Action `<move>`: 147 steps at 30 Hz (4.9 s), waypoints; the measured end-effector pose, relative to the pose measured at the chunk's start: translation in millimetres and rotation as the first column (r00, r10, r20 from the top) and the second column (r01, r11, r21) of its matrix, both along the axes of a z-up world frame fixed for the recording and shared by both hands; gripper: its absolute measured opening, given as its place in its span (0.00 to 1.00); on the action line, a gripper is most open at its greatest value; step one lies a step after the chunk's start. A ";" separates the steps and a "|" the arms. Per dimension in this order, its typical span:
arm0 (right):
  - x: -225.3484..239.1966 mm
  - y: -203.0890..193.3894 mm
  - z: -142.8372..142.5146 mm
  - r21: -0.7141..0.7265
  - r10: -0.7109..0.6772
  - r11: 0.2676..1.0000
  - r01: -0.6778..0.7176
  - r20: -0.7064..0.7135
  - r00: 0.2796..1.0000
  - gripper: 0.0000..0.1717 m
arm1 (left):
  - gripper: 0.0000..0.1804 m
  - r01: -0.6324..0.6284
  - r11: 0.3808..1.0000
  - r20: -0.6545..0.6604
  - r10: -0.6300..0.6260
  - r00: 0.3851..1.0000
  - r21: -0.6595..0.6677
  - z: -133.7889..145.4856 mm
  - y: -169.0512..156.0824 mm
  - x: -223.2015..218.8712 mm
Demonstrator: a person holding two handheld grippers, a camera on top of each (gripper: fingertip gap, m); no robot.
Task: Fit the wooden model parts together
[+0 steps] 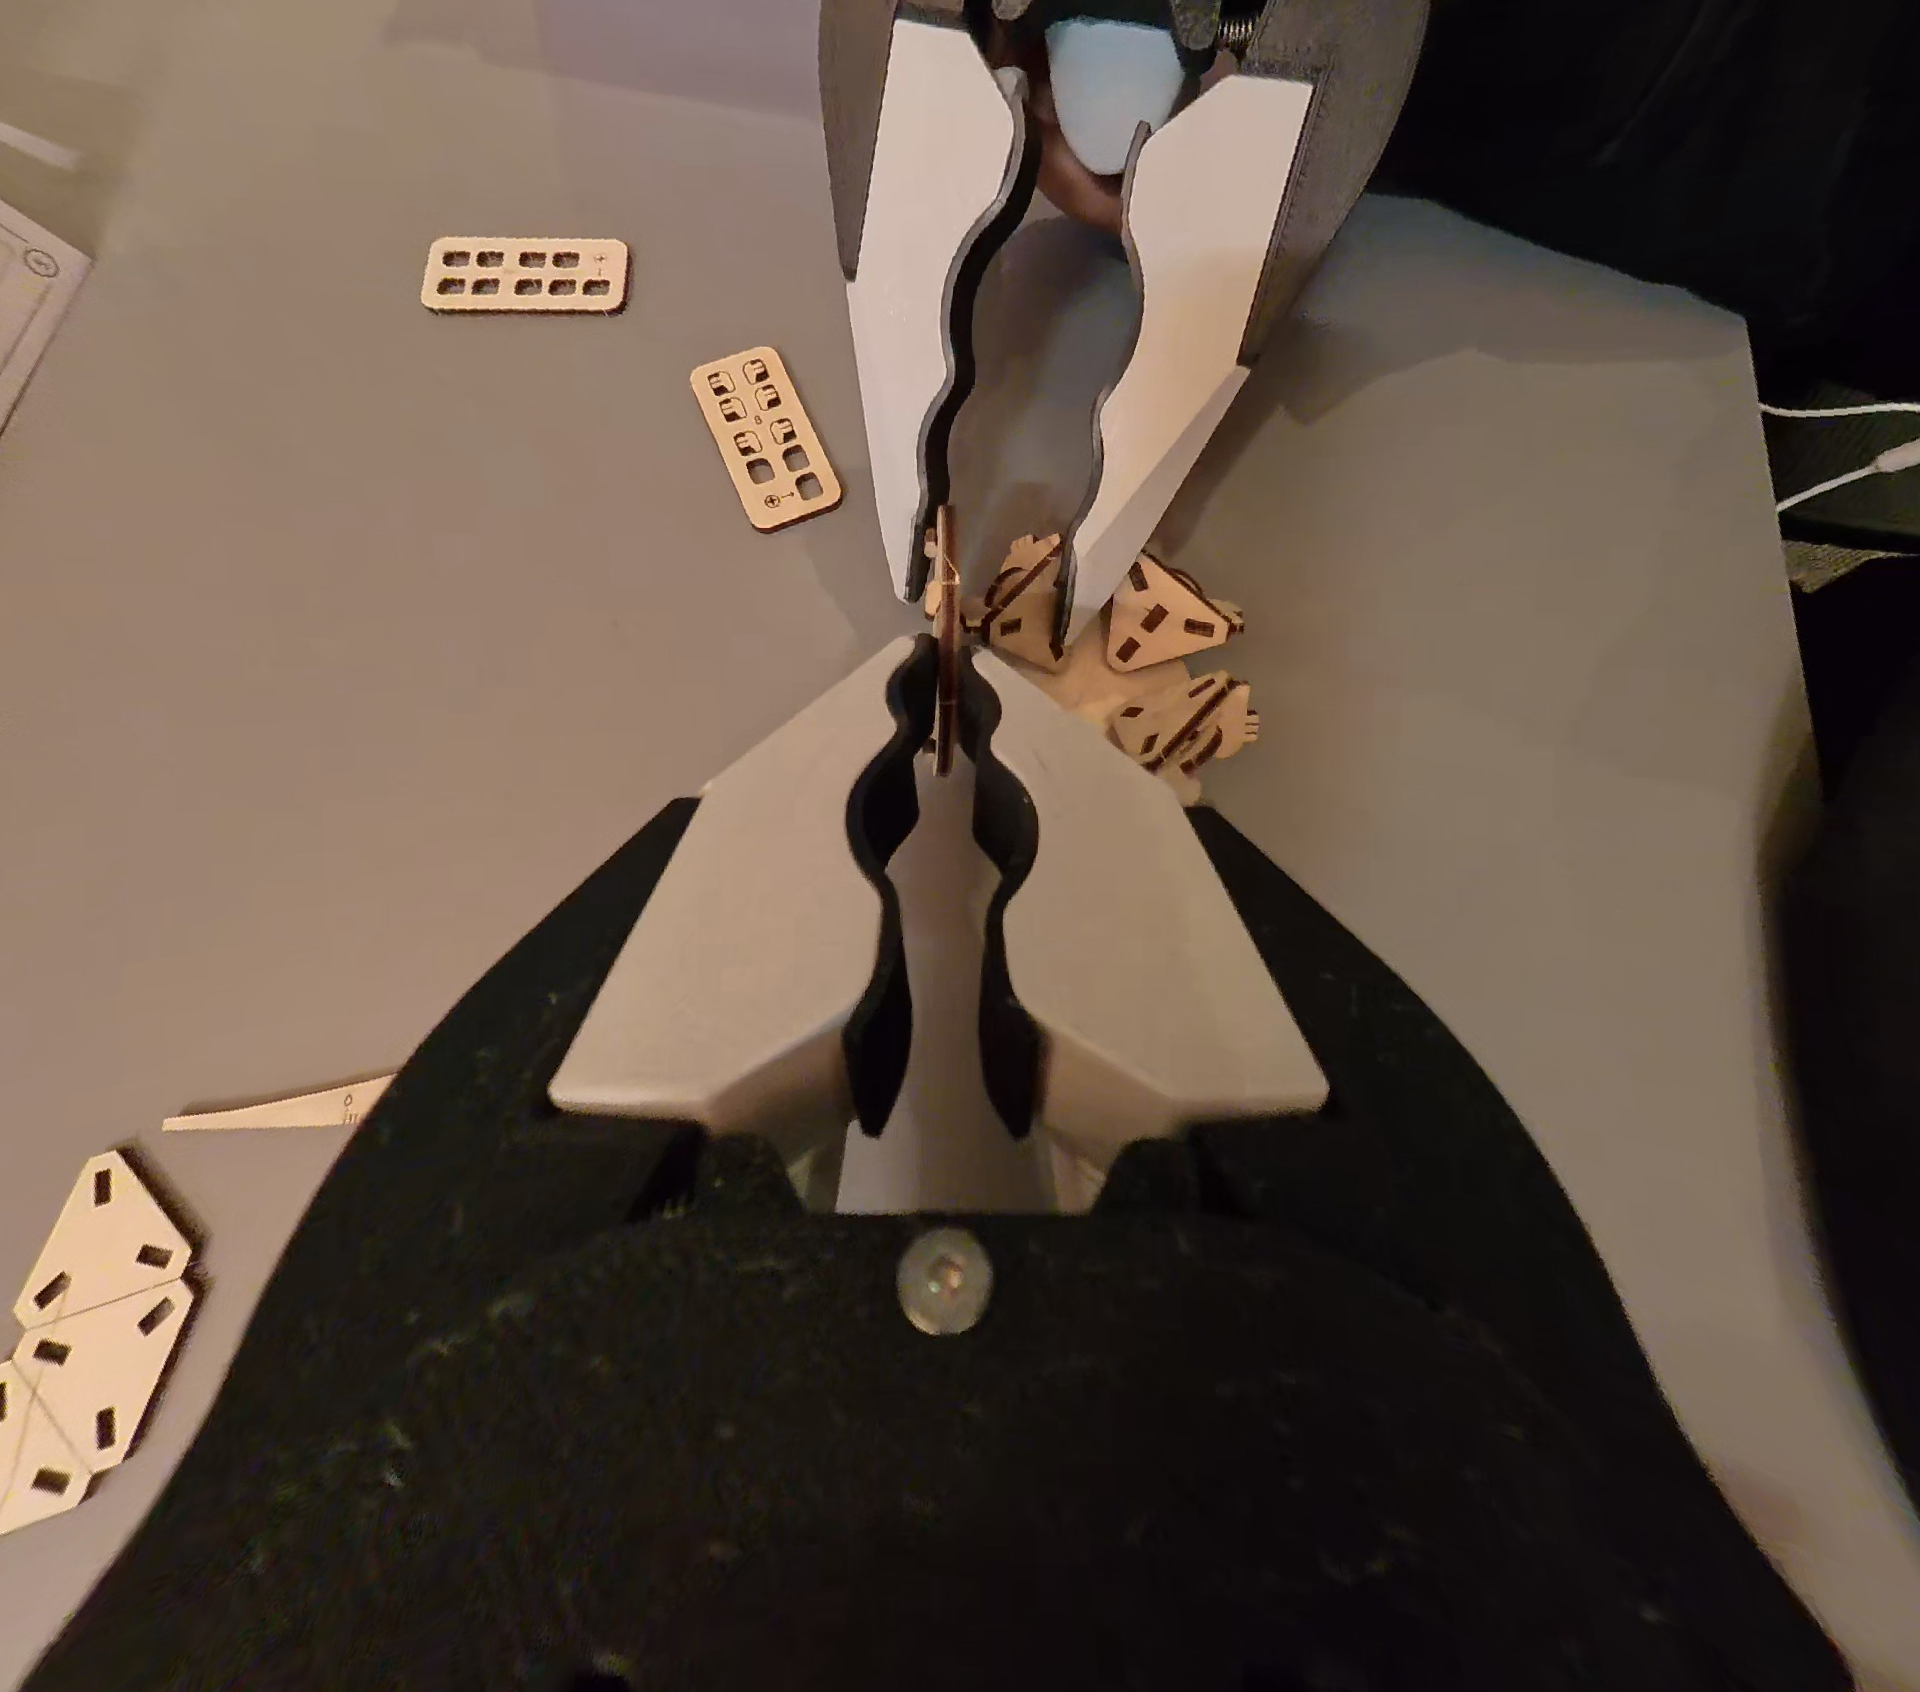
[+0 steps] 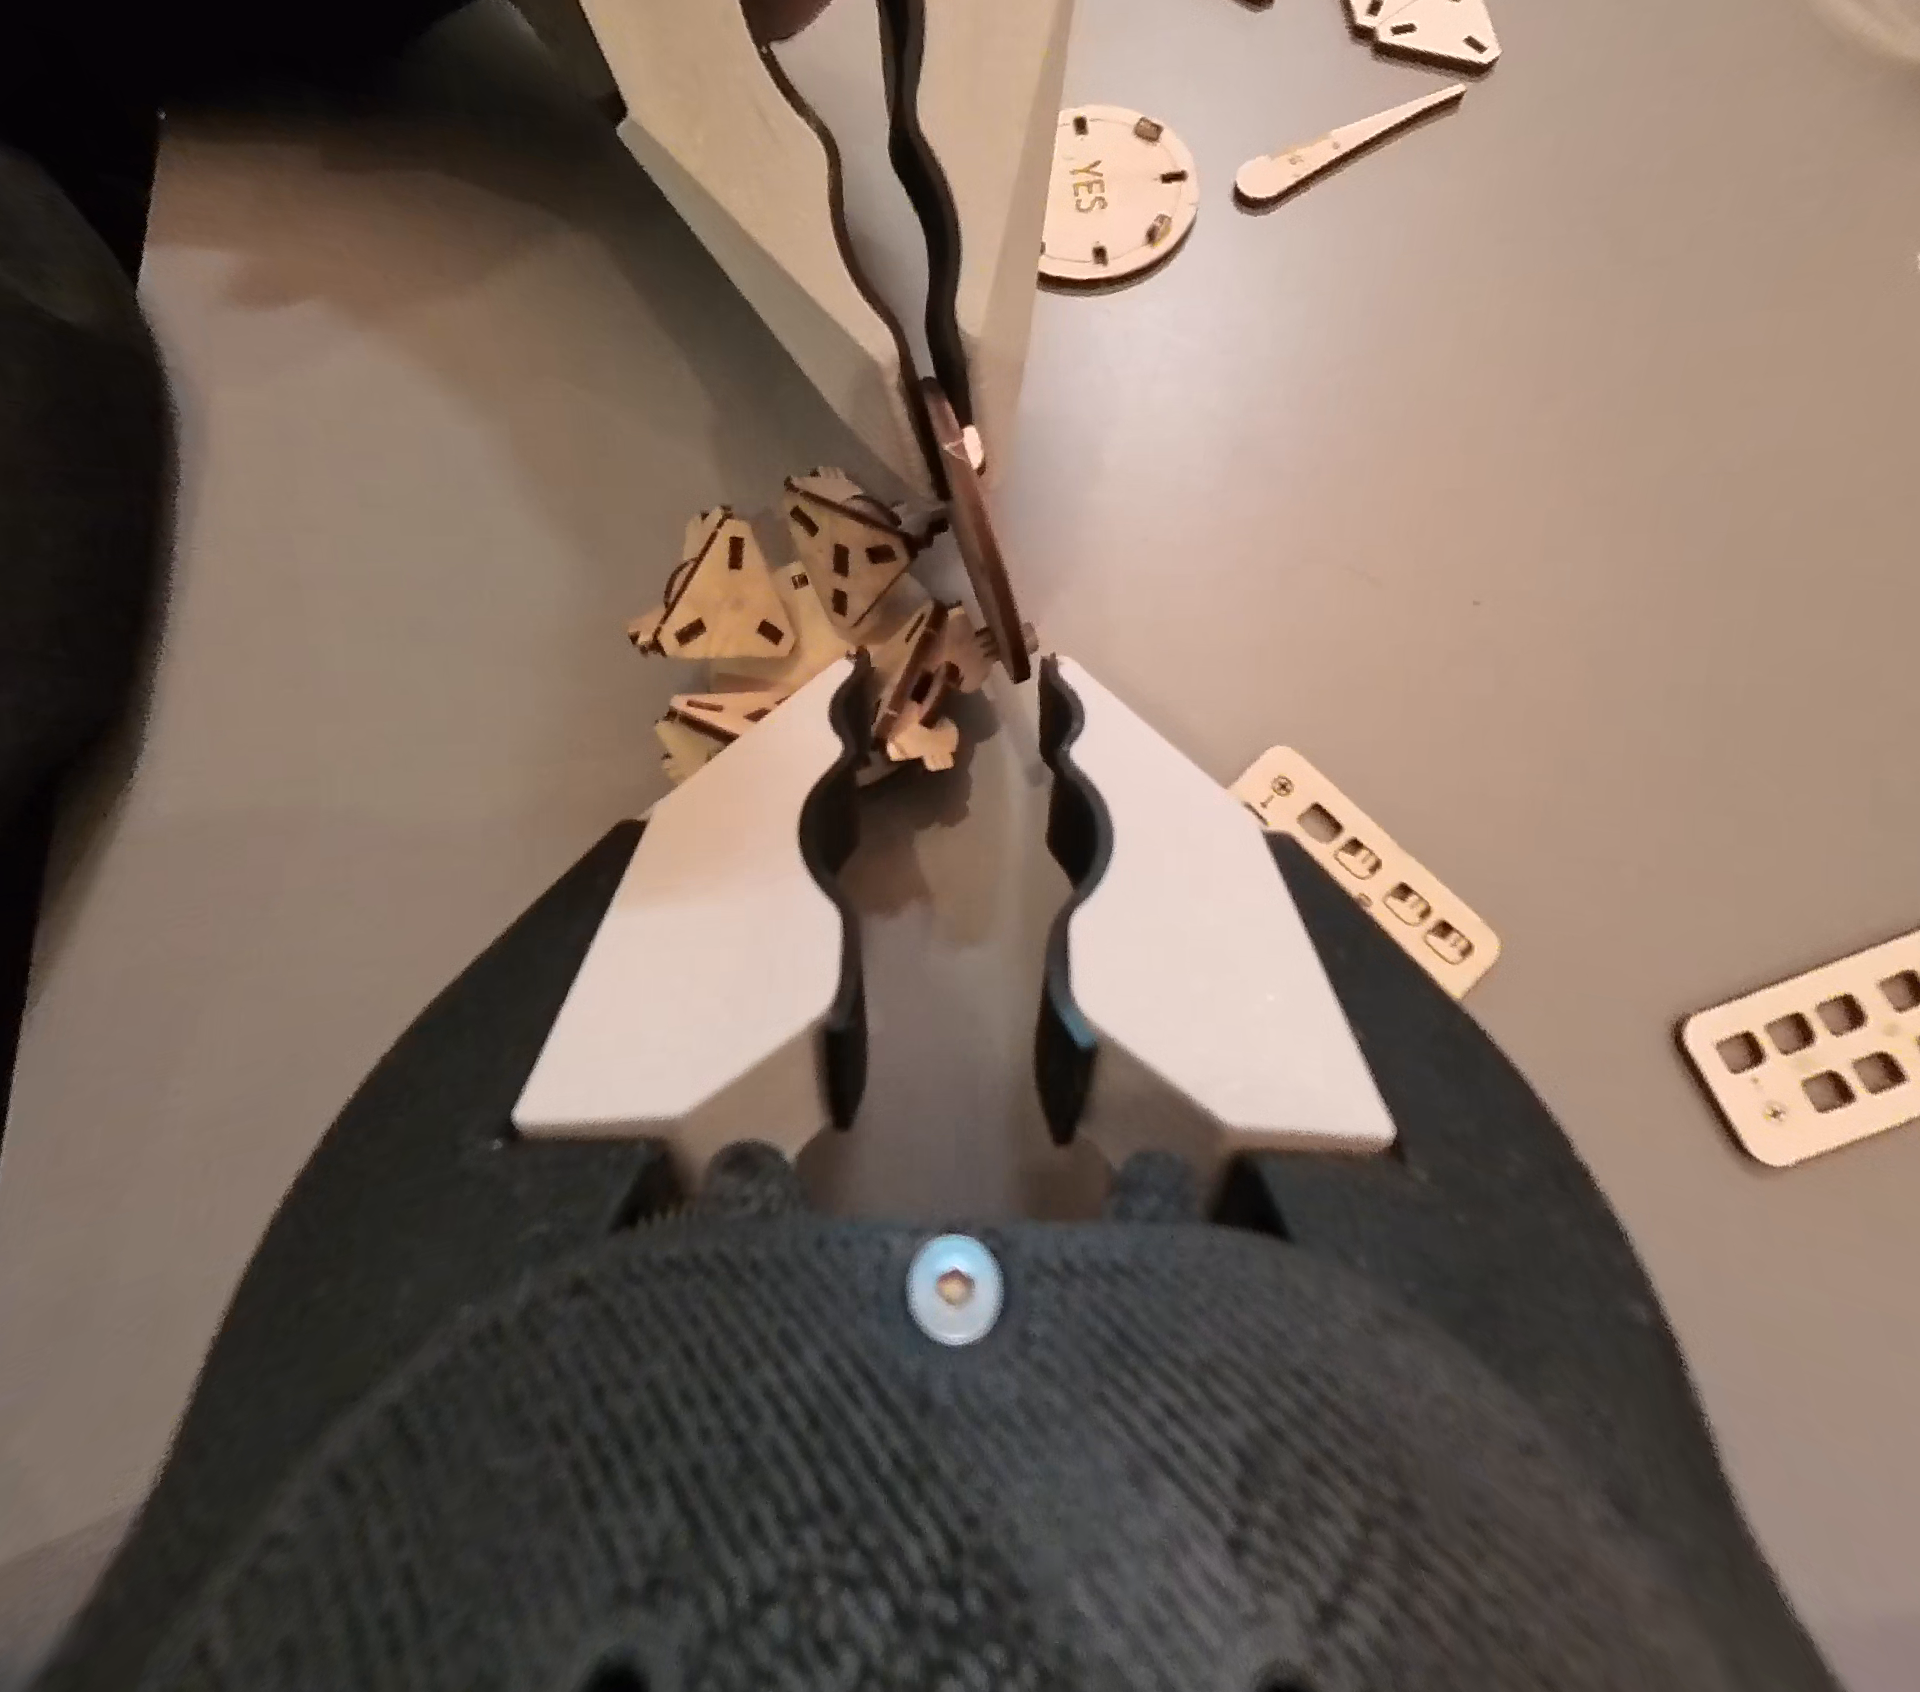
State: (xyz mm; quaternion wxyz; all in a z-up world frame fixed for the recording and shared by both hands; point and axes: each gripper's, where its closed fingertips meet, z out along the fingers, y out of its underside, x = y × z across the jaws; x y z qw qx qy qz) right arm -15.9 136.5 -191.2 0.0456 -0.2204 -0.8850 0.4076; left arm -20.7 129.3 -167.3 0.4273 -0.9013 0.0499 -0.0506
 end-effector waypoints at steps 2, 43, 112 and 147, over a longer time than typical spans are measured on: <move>0.2 -0.8 0.1 0.002 0.002 1.000 -0.002 -0.005 1.000 0.17 | 0.00 0.001 1.000 -0.008 -0.001 1.000 -0.005 0.1 -0.7 0.0; -1.5 -8.5 2.1 -0.002 0.009 1.000 -0.009 -0.028 1.000 0.13 | 0.00 -0.030 0.996 -0.060 0.025 0.998 -0.084 0.0 -4.4 2.6; -0.7 -11.2 2.9 -0.104 -0.018 0.994 0.025 0.073 0.997 0.12 | 0.19 -0.084 0.993 0.167 0.096 0.981 -0.080 -24.4 -19.4 12.2; -1.0 -9.6 2.2 -0.083 -0.026 0.996 0.031 0.066 0.997 0.12 | 0.15 -0.098 0.995 -0.024 0.097 0.995 -0.028 -17.1 -14.4 6.9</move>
